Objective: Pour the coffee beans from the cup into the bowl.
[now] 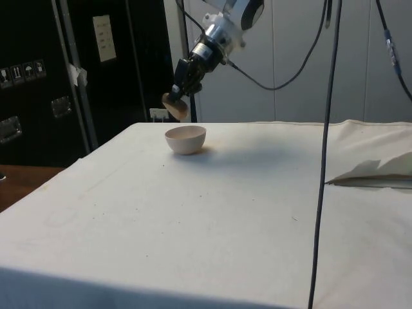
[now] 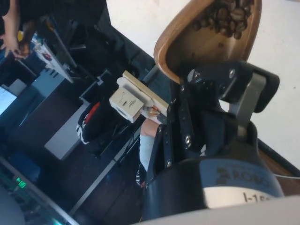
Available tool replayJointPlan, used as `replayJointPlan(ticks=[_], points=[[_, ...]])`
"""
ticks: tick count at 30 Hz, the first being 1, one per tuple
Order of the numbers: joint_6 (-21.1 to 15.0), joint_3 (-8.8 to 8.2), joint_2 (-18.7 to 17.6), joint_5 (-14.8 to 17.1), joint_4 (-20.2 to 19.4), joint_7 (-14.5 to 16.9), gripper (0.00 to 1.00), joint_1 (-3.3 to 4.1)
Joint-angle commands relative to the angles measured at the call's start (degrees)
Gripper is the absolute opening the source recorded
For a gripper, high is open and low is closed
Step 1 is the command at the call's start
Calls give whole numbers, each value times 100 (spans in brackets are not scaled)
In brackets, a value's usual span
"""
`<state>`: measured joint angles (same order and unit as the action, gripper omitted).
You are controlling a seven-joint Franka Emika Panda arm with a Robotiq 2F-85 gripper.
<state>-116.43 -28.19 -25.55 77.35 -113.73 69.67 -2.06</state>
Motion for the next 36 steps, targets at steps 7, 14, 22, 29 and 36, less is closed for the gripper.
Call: replayJointPlan(ticks=[7,14,22,29,36], points=[[86,-6,34,166,-63,-97,0,-6],[149,-34,52,286,-69,-235,0,-6],[178,-40,74,298,-57,-481,0,0],[201,-40,52,252,-23,-779,0,6],[327,-23,0,327,-6,-963,0,-29]])
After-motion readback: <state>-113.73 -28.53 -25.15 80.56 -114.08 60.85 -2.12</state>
